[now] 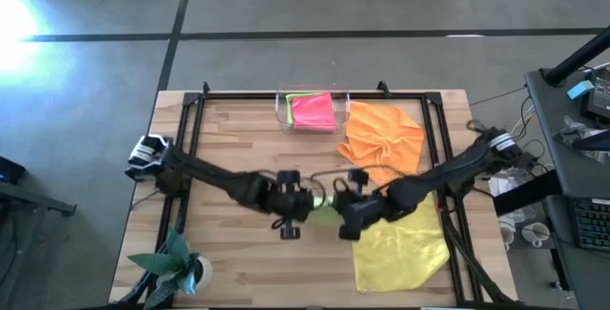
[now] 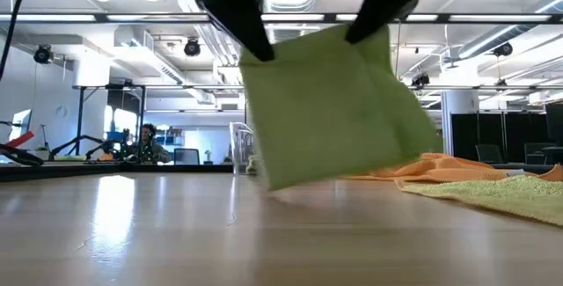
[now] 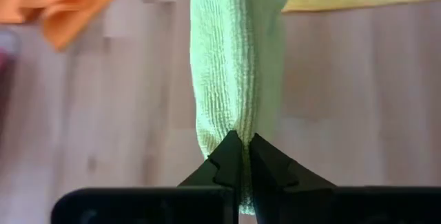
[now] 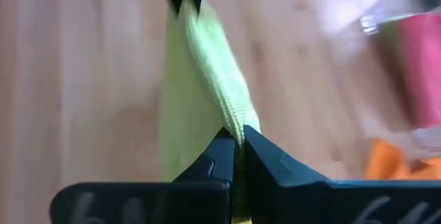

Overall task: Fold microfiber towels
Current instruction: Put the green microfiber towel into the transparent bin

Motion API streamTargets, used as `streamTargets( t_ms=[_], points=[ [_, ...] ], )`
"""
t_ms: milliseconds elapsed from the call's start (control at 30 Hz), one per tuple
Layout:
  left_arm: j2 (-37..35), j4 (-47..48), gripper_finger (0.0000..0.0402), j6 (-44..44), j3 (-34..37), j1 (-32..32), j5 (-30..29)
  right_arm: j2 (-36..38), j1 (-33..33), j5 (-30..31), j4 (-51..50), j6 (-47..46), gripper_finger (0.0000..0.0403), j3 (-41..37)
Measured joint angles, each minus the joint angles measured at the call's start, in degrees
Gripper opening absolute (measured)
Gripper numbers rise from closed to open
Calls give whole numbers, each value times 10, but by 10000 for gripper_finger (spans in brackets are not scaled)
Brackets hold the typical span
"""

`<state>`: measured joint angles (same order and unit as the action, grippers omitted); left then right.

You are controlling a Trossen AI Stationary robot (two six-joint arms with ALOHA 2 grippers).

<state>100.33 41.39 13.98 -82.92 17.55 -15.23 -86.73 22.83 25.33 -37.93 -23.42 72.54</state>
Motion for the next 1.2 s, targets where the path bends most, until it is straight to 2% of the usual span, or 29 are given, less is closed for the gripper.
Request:
streamTargets(
  t_ms=[167, 567, 800, 900, 1000, 1200],
  points=[
    [-1, -1, 2, -30, -11, -46, -7, 32, -55, 6, -10, 25, 9, 2],
    [-19, 0, 2, -158, -35, -195, -28, 40, -226, -6, -8, 150, 9, 25],
    [-19, -2, 2, -220, -45, -292, -23, 27, -363, -100, 7, 191, 9, 54],
    [-19, -2, 1, -223, -47, -330, 12, 5, -412, -158, 16, 193, 9, 59],
    [-19, 8, 1, -219, -47, -352, 52, -13, -431, -195, 16, 190, 8, 62],
    [-13, 9, 1, -249, -47, -373, 50, -46, -448, -208, 31, 224, 8, 83]
  ],
)
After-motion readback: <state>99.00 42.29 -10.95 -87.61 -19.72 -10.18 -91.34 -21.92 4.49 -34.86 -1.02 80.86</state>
